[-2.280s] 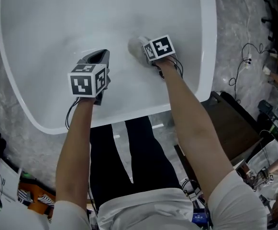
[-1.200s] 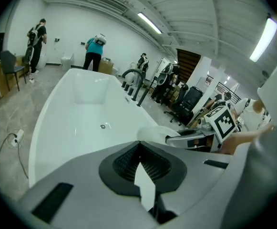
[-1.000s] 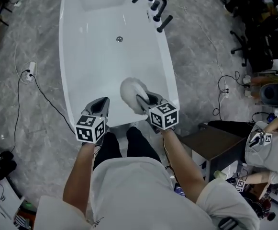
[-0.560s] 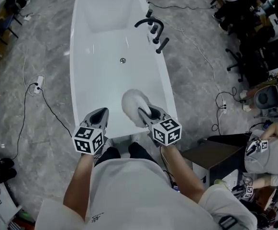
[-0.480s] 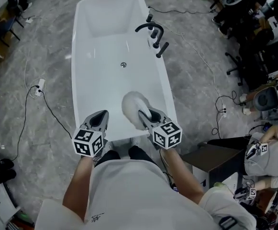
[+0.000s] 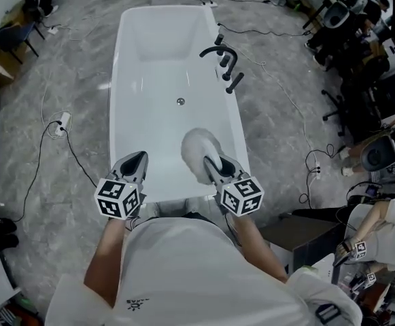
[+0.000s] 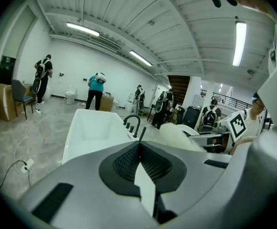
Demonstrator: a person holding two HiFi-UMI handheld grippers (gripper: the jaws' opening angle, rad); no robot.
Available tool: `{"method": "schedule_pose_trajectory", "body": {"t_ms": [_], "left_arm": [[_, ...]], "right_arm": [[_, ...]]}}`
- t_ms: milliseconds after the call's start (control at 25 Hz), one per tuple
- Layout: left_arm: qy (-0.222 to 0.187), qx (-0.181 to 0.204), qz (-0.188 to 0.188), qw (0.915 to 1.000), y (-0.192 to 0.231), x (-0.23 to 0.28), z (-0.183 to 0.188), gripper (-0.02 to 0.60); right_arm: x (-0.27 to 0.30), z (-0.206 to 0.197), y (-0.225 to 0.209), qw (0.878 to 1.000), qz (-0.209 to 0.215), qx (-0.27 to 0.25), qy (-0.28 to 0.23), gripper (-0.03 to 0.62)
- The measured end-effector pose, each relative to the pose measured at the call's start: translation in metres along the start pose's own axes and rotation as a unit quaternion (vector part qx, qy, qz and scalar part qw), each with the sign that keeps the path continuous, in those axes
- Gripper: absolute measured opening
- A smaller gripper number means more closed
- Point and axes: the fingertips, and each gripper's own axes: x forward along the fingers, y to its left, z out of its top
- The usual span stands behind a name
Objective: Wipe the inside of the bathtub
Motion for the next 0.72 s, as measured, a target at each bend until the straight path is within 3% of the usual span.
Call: {"method": "schedule_pose_trajectory", "body": {"t_ms": [200,720], "left_arm": [[-0.015,-0.003,0.005,0.9999,0.006,-0.006,0.003,0.005],[-0.004,0.011,-0.015,0.9998,-0.001,-0.007,0.001,0.005]], "right_arm": [[0.0,0.008,-0.001,1.0,-0.005,-0.005,-0.008,0.094],[-0.001,0.013,0.007,1.0,-0.013,0.006,-0.024,0.094]]}}
